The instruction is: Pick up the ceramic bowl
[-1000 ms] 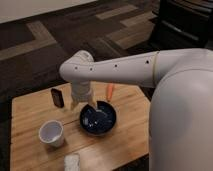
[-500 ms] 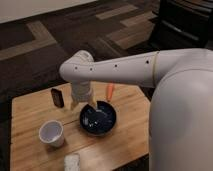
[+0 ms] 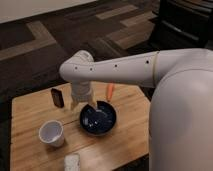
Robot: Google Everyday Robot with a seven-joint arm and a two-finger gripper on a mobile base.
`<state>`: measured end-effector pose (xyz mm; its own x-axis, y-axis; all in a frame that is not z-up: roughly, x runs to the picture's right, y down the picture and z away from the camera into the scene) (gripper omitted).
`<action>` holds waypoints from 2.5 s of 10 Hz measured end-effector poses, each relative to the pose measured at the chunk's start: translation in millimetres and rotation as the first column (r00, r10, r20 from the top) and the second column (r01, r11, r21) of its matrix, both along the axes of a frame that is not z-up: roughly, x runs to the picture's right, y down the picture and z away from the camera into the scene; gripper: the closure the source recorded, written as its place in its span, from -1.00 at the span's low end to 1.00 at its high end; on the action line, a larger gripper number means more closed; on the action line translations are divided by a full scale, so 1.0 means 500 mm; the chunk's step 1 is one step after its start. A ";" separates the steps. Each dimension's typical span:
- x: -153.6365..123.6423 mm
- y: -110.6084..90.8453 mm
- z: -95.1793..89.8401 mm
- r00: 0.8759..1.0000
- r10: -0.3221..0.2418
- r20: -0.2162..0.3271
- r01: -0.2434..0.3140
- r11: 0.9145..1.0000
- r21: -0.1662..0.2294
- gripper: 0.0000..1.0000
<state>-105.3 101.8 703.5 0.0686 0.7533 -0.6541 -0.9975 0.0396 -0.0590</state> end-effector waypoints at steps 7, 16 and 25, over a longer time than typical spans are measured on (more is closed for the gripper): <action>0.000 -0.001 -0.001 1.000 0.000 0.000 0.000 1.000 0.002 -0.30; -0.036 0.039 0.096 0.994 -0.056 -0.097 0.052 0.998 -0.039 -0.30; -0.059 0.124 0.175 0.989 -0.079 -0.129 0.074 0.997 -0.037 -0.30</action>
<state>-134.6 163.7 790.8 0.0381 0.7278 -0.6847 -0.9909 0.1163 0.0684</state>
